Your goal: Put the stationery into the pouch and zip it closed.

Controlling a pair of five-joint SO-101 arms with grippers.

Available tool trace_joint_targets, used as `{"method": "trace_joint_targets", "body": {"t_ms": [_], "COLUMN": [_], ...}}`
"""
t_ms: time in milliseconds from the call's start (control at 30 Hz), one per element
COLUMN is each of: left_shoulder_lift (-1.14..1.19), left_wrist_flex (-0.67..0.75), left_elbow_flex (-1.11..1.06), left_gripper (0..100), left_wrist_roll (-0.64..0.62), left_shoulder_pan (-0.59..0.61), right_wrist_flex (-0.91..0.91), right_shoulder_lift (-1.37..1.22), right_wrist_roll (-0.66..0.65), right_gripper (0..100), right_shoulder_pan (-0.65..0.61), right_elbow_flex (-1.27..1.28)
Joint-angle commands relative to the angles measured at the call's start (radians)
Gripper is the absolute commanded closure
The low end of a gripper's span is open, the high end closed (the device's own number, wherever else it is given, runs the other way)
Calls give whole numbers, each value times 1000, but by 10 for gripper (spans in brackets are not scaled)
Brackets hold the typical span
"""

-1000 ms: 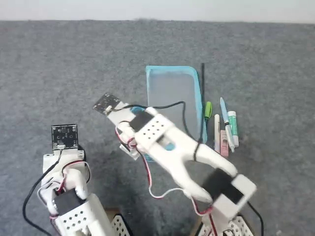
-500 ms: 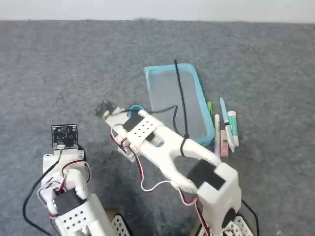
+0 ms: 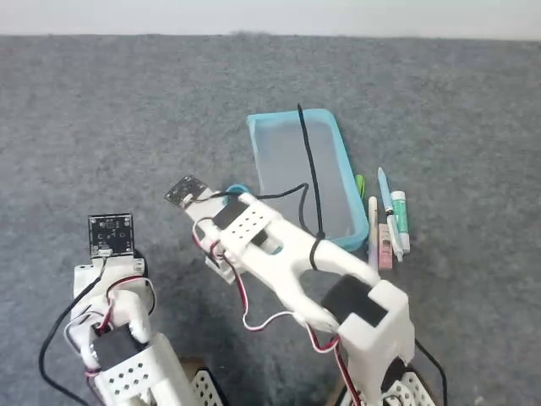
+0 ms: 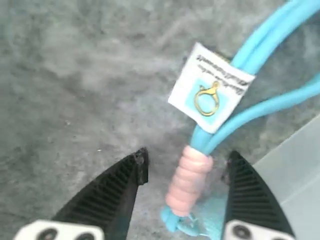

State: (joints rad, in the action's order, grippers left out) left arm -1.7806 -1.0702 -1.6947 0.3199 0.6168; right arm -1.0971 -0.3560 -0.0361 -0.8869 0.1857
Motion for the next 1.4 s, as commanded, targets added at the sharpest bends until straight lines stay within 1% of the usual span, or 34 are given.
{"method": "trace_joint_targets", "body": {"t_ms": [0,67,133,200,267,467,567,667,767,867,1033,1100,1233,1367], "left_shoulder_lift": [0,0,2,2,2,2,2,2,2,2,2,2,2,2], "left_wrist_flex": [35,35,35,35,35,35,35,35,35,35,35,35,35,34], "left_elbow_flex": [7,7,7,7,7,7,7,7,7,7,7,7,7,7], "left_gripper": [849,850,851,851,851,852,852,852,852,852,852,852,852,852], "left_wrist_roll": [5,3,3,3,3,3,3,3,3,3,2,2,2,2], "left_shoulder_pan": [8,6,6,6,6,6,6,6,6,6,6,6,6,6], "right_wrist_flex": [1,2,-18,-42,-71,-91,-91,-91,-88,-91,-108,-133,-139,-137], "right_shoulder_lift": [2,4,18,56,117,380,522,661,769,828,777,722,622,564], "right_wrist_roll": [15,8,8,8,6,-32,-34,-21,77,152,253,264,258,192], "right_gripper": [899,998,976,995,991,991,991,991,992,992,992,992,992,991], "right_shoulder_pan": [50,62,76,94,117,174,185,229,329,483,763,846,944,957], "right_elbow_flex": [-34,-71,-115,-155,-180,-181,-186,-187,-189,-219,-204,-169,-61,58]}}
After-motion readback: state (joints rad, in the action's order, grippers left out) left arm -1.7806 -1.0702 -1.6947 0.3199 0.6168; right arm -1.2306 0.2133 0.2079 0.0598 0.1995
